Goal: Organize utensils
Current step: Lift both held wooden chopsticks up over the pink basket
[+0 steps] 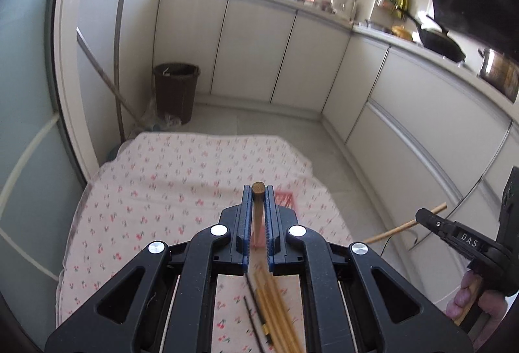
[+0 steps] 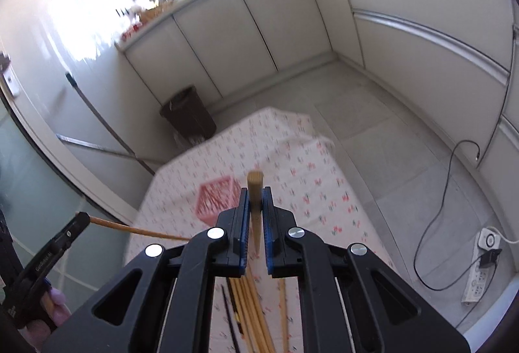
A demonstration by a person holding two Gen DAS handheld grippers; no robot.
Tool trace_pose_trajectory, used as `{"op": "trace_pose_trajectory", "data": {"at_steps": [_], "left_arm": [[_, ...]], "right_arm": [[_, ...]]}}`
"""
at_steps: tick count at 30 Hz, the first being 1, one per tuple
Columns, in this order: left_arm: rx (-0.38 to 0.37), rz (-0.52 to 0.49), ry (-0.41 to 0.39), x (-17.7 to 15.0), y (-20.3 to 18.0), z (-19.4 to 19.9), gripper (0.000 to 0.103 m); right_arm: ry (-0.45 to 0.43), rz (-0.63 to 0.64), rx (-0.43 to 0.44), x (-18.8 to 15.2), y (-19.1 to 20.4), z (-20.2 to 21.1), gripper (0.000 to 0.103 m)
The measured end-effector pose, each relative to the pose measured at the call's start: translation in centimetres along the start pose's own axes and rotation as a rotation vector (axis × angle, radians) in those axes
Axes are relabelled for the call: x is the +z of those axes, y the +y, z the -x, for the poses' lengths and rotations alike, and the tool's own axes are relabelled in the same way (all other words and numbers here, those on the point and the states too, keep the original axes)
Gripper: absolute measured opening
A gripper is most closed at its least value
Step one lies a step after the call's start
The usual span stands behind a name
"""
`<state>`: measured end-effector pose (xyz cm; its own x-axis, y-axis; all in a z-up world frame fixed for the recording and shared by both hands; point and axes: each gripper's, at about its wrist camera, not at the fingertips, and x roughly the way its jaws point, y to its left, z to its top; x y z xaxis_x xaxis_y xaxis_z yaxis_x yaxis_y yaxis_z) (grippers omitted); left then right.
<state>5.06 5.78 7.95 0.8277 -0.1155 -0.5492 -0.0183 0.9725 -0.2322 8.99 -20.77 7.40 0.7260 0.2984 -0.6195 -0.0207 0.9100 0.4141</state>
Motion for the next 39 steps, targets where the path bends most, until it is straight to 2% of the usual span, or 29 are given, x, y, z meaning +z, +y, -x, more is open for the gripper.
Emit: {"op": "trace_pose_trajectory", "data": {"at_steps": [5,11,16,20,23,27,31,39], "left_arm": [[-0.008,-0.007,-0.075,5.8,-1.7,-0.1,0.007],[-0.029,-0.015,-0.069,9.2,-3.2,-2.7,0.007],[-0.031,-0.014,-0.054,9.4,-3.1,-4.7,0.007],[-0.013,-0.004,0.004,8.8,-2.8,-7.3,0.008],[-0.008,0.011,0.017,8.1,-1.9,-7.8,0.008],[0.001,-0.004,0.006,8.2,-1.5,-7.6,0.008],[0.023,-0.080,-0.094,8.4,-2.5,-6.0,0.006],[0.010,-0.068,-0.060,8.8,-2.6,-6.3,0.006]], "right_arm": [[-0.092,-0.057,0.032,5.0,0.4,1.2,0.008],[-0.138,-0.111,0.090,8.6,0.5,0.5,0.008],[-0.141,-0.122,0.111,9.1,0.6,-0.7,0.008],[-0.114,-0.126,0.112,9.0,0.7,-2.5,0.008],[-0.093,-0.132,0.119,9.0,1.1,-3.6,0.008],[-0.080,-0.123,0.110,8.9,1.7,-4.8,0.008],[-0.067,-0.131,0.113,8.7,2.0,-5.5,0.008],[-0.058,-0.138,0.116,8.7,2.0,-5.8,0.008]]}}
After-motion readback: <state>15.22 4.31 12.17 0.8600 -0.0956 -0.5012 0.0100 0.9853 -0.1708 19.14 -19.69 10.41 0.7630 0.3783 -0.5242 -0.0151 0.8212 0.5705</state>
